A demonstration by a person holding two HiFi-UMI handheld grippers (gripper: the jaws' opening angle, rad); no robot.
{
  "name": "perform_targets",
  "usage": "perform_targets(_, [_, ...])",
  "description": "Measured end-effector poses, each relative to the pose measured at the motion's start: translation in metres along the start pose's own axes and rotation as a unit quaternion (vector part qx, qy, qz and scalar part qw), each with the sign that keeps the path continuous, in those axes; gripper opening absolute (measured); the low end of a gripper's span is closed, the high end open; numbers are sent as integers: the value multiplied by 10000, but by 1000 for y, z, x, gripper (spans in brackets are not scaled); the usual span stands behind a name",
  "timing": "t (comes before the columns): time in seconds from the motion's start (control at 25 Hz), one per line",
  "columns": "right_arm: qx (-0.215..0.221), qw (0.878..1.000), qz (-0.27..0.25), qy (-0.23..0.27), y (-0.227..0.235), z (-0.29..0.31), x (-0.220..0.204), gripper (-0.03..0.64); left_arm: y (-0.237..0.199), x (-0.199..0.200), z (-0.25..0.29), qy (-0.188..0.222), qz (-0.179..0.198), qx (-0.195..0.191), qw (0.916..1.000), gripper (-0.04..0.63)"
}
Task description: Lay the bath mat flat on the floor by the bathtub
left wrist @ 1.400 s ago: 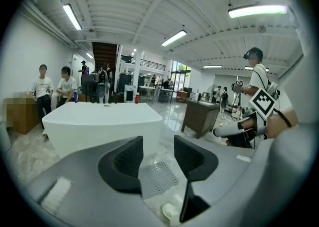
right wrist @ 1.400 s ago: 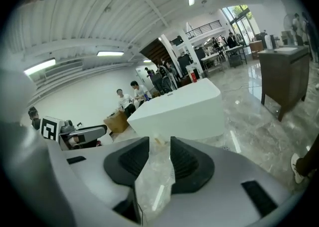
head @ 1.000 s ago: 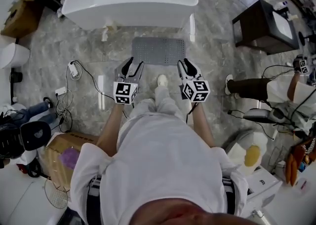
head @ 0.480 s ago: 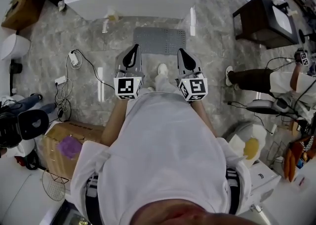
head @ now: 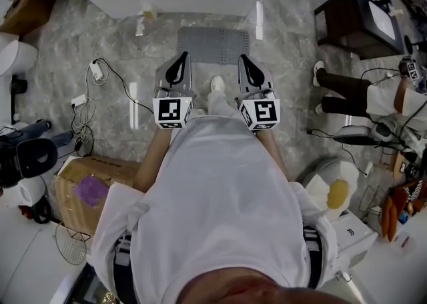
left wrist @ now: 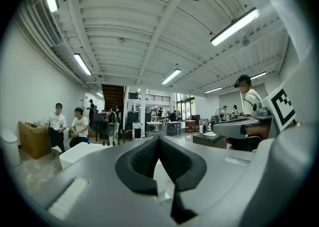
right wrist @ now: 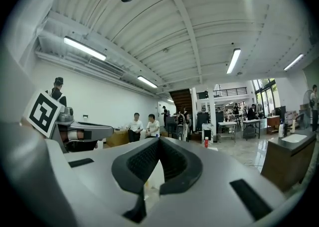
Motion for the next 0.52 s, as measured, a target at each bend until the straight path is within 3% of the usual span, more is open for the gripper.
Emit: perform_targets(0.52, [-53, 9999, -111, 109, 1, -2, 8, 0, 2, 0, 1, 29, 130, -70, 9999, -5])
Point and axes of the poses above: the fingertips, and each gripper's own axes: z forward along the fingers, y to its right, x out of its top, the point moved 1 cm from there along -z, backward along the fingers, and after that the axes turned 2 degrees about z, right-handed, at the moved point
